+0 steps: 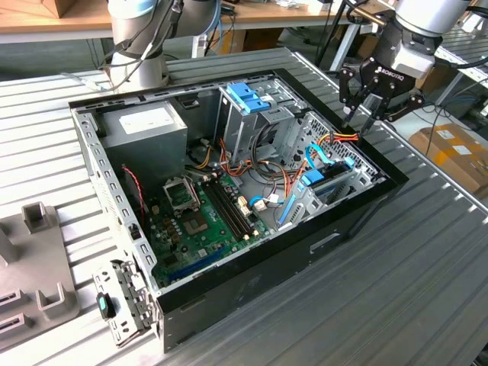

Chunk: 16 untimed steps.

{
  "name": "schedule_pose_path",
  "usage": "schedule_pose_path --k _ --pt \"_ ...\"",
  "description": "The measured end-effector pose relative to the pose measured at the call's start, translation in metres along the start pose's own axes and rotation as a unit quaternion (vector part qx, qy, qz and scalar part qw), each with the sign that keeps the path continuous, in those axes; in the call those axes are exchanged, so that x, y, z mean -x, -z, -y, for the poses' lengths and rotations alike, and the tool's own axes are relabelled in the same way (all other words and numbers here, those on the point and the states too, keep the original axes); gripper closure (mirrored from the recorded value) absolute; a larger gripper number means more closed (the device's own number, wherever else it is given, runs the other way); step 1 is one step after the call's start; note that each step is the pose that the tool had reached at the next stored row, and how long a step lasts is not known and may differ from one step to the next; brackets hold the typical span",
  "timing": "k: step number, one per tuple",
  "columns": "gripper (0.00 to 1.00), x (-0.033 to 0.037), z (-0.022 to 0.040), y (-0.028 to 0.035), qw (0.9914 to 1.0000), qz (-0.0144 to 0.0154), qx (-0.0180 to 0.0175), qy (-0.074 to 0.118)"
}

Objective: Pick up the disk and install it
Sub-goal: 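Insert the second disk wire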

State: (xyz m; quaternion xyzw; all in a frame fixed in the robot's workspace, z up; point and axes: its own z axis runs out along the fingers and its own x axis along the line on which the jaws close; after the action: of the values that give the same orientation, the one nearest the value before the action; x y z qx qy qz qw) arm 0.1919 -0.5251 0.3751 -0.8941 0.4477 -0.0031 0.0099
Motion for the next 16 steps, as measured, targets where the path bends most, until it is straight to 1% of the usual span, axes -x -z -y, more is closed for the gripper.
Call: schedule_pose_path --k 5,8,9,10,11,12,13,14,16 --pt "0.58 0.0 0.0 0.0 1.0 0.0 0.0 0.0" --pt "0.58 0.0 0.0 0.0 0.99997 0.0002 0.0 0.008" --pt "0.58 0.0 0.0 0.0 0.99985 0.0003 0.0001 0.017" --pt "0.58 0.0 0.0 0.0 0.99949 0.0006 0.0001 0.032" --pt "0.58 0.0 0.0 -0.0001 0.99896 0.0009 0.0002 0.046" --pt "0.58 0.0 0.0001 -0.0002 0.99821 0.0012 0.0002 0.06" --pt "0.58 -0.0001 0.0 -0.0003 0.99766 0.0014 0.0002 0.068" --pt "0.58 -0.0001 0.0001 -0.0006 0.99622 0.0017 0.0003 0.087" --pt "0.58 -0.0001 0.0001 -0.0012 0.99391 0.0022 0.0004 0.11"
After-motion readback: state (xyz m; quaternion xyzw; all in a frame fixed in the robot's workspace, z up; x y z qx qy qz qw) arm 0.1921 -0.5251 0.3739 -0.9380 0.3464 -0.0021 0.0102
